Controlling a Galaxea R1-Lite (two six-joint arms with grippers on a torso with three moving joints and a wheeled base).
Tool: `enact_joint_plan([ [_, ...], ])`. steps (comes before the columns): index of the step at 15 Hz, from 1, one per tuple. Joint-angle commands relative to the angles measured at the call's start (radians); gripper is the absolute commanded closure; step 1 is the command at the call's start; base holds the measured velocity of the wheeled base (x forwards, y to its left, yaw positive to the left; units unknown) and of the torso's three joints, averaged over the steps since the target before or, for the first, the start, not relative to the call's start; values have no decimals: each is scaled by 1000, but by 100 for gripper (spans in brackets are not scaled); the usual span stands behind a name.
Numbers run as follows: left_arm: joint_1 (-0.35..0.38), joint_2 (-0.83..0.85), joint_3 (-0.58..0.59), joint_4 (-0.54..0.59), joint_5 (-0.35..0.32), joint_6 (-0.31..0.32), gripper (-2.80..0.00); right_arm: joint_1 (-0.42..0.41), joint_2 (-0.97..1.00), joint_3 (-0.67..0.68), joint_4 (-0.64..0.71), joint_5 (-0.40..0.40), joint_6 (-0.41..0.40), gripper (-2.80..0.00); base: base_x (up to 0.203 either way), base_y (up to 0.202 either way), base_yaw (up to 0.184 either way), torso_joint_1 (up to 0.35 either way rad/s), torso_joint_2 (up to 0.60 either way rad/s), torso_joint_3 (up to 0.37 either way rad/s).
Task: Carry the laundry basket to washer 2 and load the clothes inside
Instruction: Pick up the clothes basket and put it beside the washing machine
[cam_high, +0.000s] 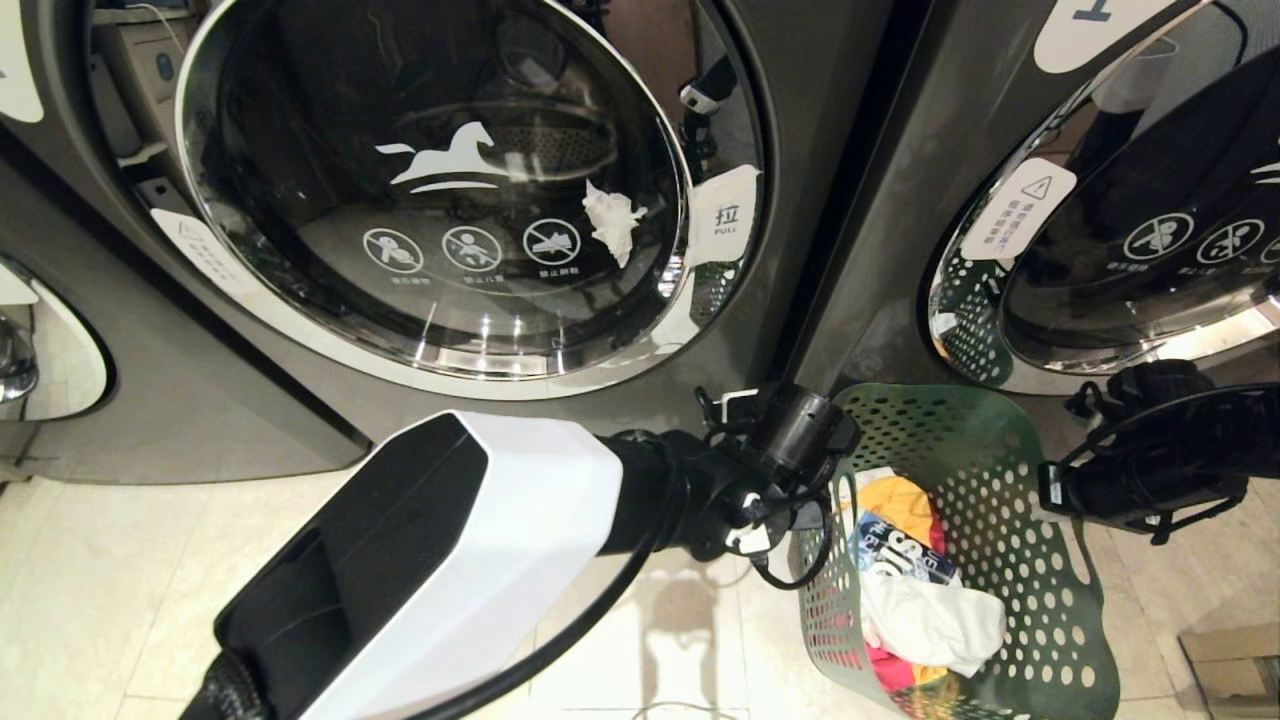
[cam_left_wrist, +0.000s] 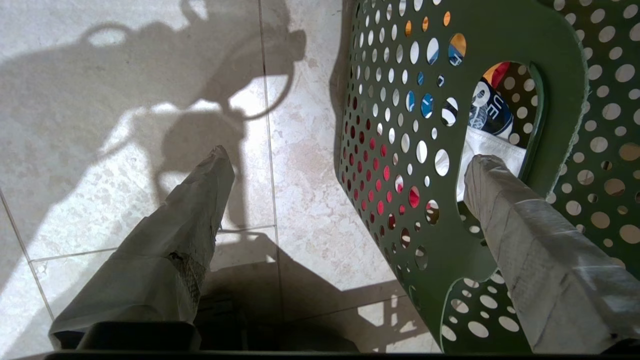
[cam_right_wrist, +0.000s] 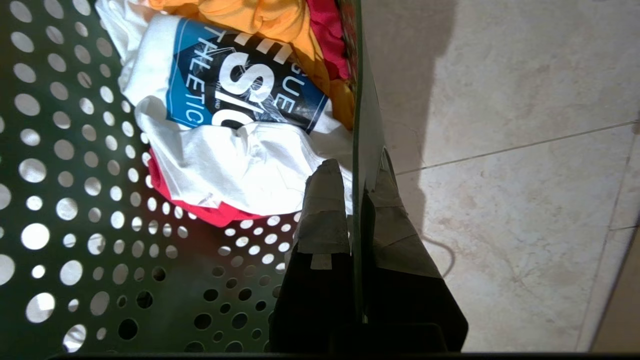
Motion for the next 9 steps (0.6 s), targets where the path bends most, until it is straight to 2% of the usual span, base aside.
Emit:
enact_joint_plan([
  [1, 0, -2, 0, 2, 5, -4, -280, 16, 10, -2, 2, -35, -4, 0, 0, 0, 0, 0, 0, 0],
  [5, 0, 2, 1, 2, 5, -4, -280, 21, 16, -1, 2, -144, -59, 0, 0, 0, 0, 0, 0, 0],
  [9, 0, 9, 0, 0, 5, -4, -280, 21, 16, -5, 2, -149, -63, 0, 0, 0, 0, 0, 0, 0],
])
